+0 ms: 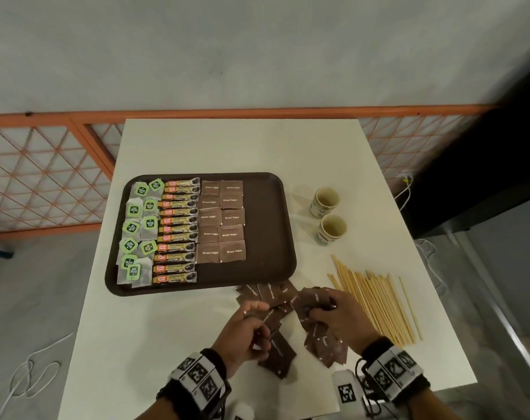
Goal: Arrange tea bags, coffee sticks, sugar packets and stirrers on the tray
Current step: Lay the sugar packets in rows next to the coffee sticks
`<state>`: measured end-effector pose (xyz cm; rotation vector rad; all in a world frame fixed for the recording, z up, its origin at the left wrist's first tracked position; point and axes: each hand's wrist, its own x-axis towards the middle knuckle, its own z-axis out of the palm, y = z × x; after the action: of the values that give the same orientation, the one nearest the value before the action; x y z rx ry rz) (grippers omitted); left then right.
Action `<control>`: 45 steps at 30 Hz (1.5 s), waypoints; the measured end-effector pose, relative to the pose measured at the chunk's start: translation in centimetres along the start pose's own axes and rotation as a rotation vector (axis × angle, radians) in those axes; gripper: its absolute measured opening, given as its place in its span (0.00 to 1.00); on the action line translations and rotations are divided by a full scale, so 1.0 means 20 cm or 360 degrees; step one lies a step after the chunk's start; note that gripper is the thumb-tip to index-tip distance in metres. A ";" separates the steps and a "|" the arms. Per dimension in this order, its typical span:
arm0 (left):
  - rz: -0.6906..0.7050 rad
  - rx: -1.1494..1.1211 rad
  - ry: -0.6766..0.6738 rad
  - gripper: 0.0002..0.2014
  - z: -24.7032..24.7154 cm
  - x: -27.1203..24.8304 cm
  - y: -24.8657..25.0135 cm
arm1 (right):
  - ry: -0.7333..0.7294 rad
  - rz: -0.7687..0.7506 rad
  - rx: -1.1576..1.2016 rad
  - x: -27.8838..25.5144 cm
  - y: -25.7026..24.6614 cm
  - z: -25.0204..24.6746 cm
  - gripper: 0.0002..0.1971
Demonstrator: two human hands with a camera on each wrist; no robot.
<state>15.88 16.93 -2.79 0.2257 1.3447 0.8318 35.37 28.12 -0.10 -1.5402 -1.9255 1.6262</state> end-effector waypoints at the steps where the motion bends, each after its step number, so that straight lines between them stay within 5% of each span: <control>1: -0.0050 -0.0108 0.0018 0.15 0.01 -0.01 0.01 | -0.0004 -0.0026 0.0071 -0.01 -0.04 0.00 0.20; 4: -0.0228 -0.0475 -0.0066 0.16 0.03 -0.02 0.05 | 0.0048 -0.0203 -0.0061 -0.03 -0.15 0.06 0.14; 6: -0.0319 -0.0751 -0.0314 0.30 0.04 -0.03 0.09 | 0.0088 -0.0429 -0.0461 -0.03 -0.22 0.17 0.10; 8: -0.0310 -0.1058 -0.0533 0.38 0.05 -0.03 0.13 | -0.0005 -0.0626 -0.0890 -0.06 -0.27 0.31 0.17; 12: -0.0147 -0.1121 -0.0336 0.27 0.01 -0.04 0.22 | -0.0289 -0.0606 -0.1187 -0.10 -0.35 0.45 0.29; 17: -0.0073 -0.0944 -0.0346 0.22 -0.06 -0.06 0.24 | -0.0242 -0.0497 -0.0794 -0.07 -0.45 0.35 0.28; 24: -0.0001 -0.1132 -0.0567 0.11 -0.13 -0.03 0.27 | 0.0017 -0.0285 -0.0508 -0.05 -0.52 0.16 0.30; 31: 0.0038 -0.1099 -0.0525 0.08 -0.13 -0.04 0.29 | 0.0176 -0.0144 0.0351 -0.05 -0.53 -0.03 0.06; 38: 0.0142 -0.0614 -0.0490 0.08 -0.15 -0.07 0.37 | 0.0211 -0.0068 0.0776 -0.02 -0.54 0.04 0.05; 45: 0.0259 -0.0545 -0.0554 0.19 -0.21 -0.11 0.37 | 0.0148 -0.0073 0.0806 0.02 -0.57 0.16 0.06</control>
<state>9.15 19.36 2.25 0.2009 0.8514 1.0901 26.57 28.04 7.69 -1.3221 -1.3458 1.8028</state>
